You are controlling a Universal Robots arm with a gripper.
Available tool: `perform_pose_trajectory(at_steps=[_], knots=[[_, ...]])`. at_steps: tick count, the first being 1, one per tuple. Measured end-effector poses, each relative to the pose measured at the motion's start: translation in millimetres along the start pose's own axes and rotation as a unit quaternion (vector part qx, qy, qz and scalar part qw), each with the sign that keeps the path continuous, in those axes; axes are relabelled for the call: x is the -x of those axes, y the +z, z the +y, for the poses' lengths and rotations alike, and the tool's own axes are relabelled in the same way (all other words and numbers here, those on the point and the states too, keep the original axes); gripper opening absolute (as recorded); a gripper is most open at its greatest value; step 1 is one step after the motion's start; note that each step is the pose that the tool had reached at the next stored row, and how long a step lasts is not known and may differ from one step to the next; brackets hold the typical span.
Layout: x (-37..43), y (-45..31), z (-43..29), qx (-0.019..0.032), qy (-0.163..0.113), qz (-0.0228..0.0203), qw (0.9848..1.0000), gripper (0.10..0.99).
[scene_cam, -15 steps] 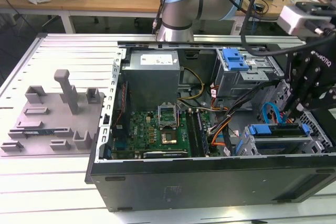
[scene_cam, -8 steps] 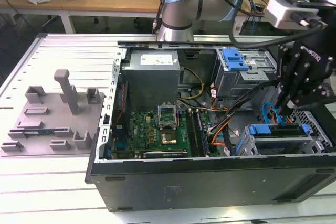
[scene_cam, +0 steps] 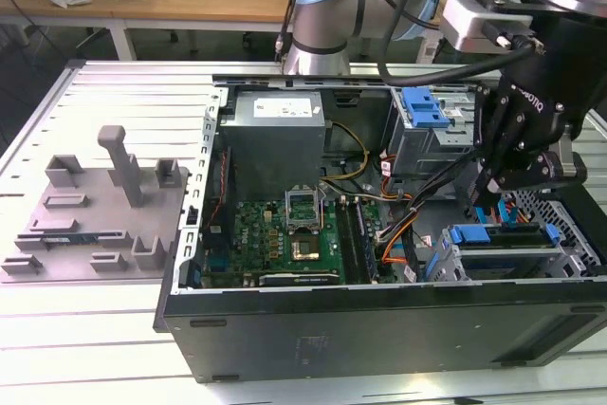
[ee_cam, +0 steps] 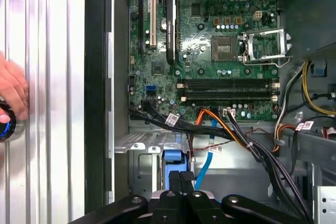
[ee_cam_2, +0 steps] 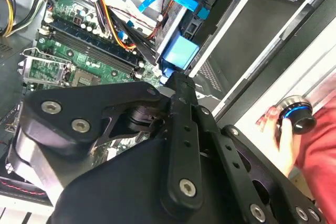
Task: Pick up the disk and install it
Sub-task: 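Insert the second disk wire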
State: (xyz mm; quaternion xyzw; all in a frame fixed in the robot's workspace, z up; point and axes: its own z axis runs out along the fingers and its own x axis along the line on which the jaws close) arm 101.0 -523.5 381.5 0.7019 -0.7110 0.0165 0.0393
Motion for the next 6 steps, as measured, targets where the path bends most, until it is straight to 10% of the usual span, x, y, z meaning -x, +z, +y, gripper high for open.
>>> perform_pose_trajectory(at_steps=[6], knots=[[0.0,0.0,0.2,0.0,0.0,0.0,1.0,0.106]])
